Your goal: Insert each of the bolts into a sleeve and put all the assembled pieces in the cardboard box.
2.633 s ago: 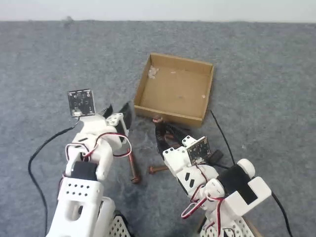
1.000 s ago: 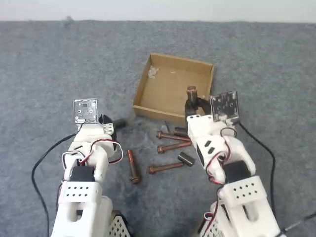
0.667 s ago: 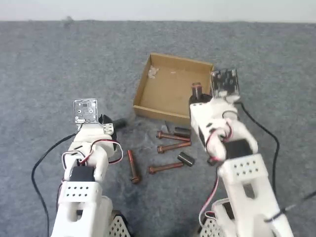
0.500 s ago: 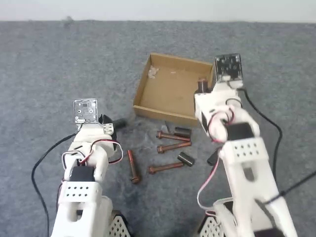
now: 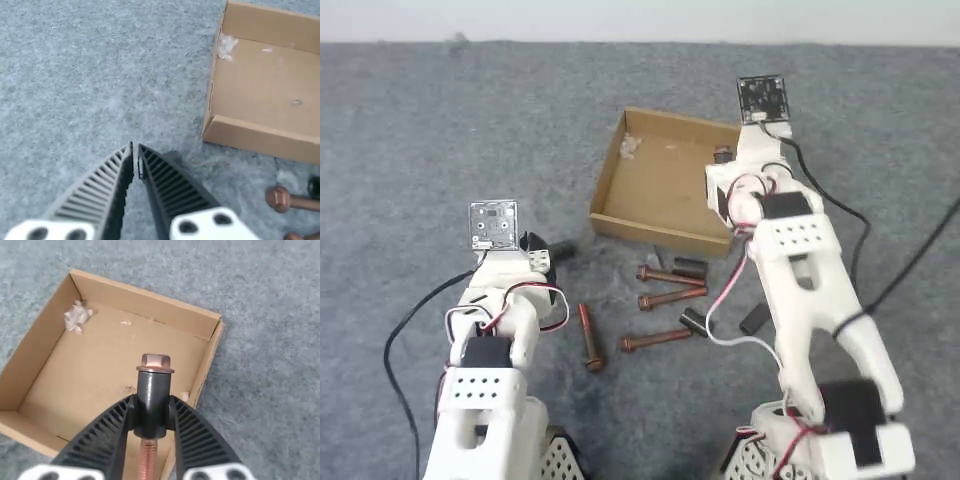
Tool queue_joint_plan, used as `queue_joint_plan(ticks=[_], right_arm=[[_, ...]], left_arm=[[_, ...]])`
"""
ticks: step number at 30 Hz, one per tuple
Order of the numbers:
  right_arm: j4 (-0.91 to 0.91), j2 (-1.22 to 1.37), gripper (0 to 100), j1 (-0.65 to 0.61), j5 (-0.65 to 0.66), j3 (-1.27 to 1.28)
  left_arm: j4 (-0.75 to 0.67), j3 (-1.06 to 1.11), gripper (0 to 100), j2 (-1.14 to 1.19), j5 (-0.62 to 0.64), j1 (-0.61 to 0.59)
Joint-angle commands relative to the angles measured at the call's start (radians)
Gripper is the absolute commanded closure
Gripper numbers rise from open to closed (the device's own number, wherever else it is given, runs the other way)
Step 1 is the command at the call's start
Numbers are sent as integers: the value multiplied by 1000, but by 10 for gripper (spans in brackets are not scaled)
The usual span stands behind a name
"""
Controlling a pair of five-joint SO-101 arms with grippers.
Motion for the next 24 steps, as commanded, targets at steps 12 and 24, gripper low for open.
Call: queue_joint_plan(ticks=[12, 24], right_arm=[[-5, 364, 988, 12, 15, -287], [-2, 449, 863, 7, 15, -342]], left_arm=[[-28, -8, 988, -20, -9, -6], [-29, -8, 988, -20, -48, -6]])
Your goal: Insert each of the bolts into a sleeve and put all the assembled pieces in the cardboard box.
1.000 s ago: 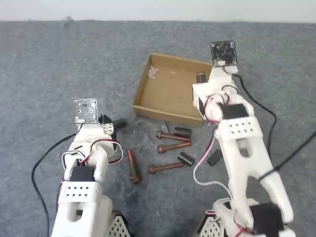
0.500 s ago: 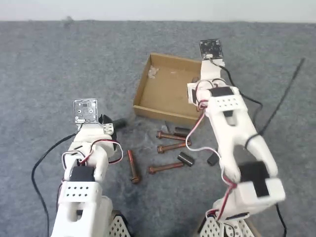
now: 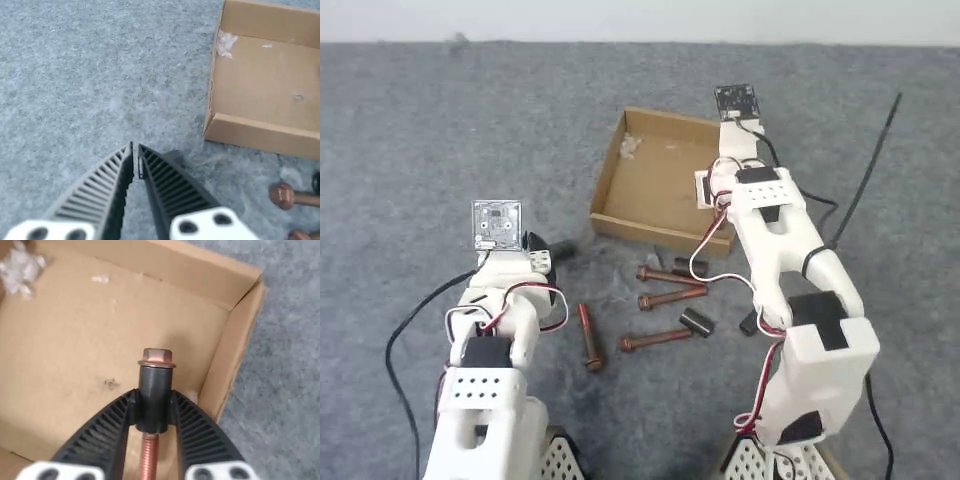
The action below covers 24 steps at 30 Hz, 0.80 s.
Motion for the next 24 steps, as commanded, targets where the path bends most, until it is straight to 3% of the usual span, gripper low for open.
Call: queue_joint_plan(ticks=[1, 8, 21, 24], right_arm=[[-1, -33, 846, 7, 15, -69], [48, -114, 841, 13, 17, -63], [641, -386, 841, 22, 25, -43], [750, -446, 841, 19, 92, 6]], left_arm=[[-29, -8, 988, -20, -12, -6], [-29, -8, 988, -20, -14, -6], [-63, 4, 988, -20, -12, -6], [-63, 4, 988, -20, -12, -6]])
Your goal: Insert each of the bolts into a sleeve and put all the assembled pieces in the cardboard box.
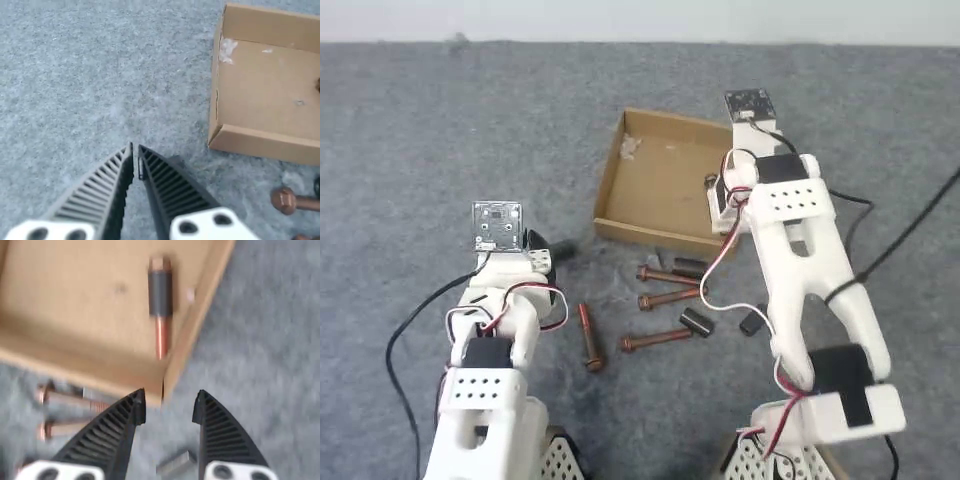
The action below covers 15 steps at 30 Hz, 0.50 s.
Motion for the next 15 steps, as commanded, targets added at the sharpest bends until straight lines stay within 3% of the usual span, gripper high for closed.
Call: queue_joint_plan(ticks=[1, 8, 15], right_arm=[[124, -127, 841, 19, 112, 43], [174, -329, 841, 21, 353, 328], [177, -539, 840, 22, 704, 543]], left_arm=[[-25, -7, 988, -20, -3, -5], [-25, -7, 988, -20, -3, -5], [-25, -7, 988, -20, -3, -5]])
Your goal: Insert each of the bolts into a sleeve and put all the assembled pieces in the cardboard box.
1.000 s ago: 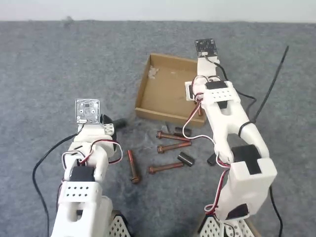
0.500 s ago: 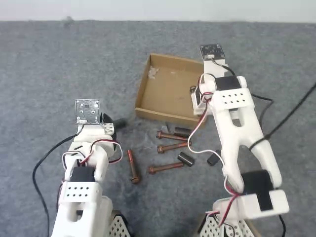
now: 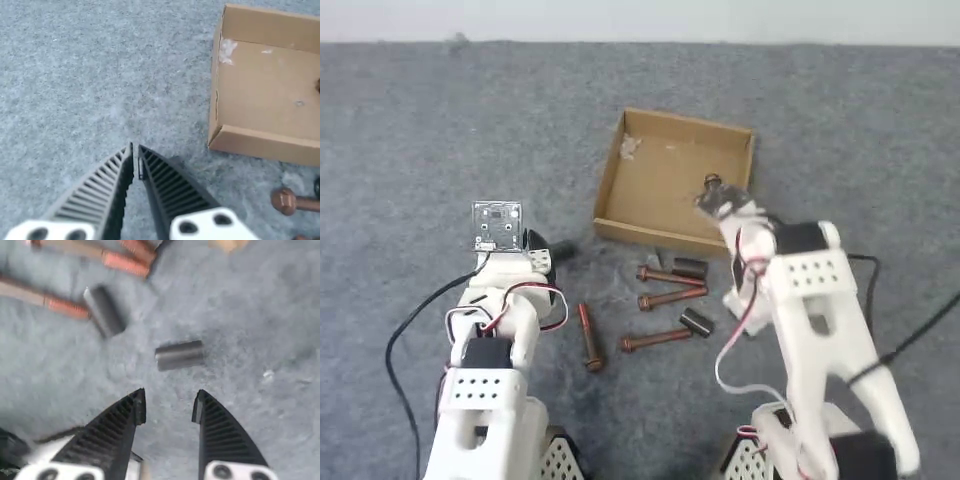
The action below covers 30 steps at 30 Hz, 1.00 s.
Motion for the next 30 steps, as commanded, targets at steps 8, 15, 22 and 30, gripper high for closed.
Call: queue_joint_plan(ticks=[8, 15, 22, 30], right_arm=[[15, -162, 840, 18, 500, 120], [-101, -165, 839, 19, 712, 224], [-361, -162, 838, 19, 713, 361], [-432, -156, 837, 48, 804, 385]], left_arm=[[-25, -7, 988, -20, -5, -5], [-25, -7, 988, -20, -5, -5], [-25, -7, 988, -20, -5, -5], [-25, -7, 988, -20, -5, -5]])
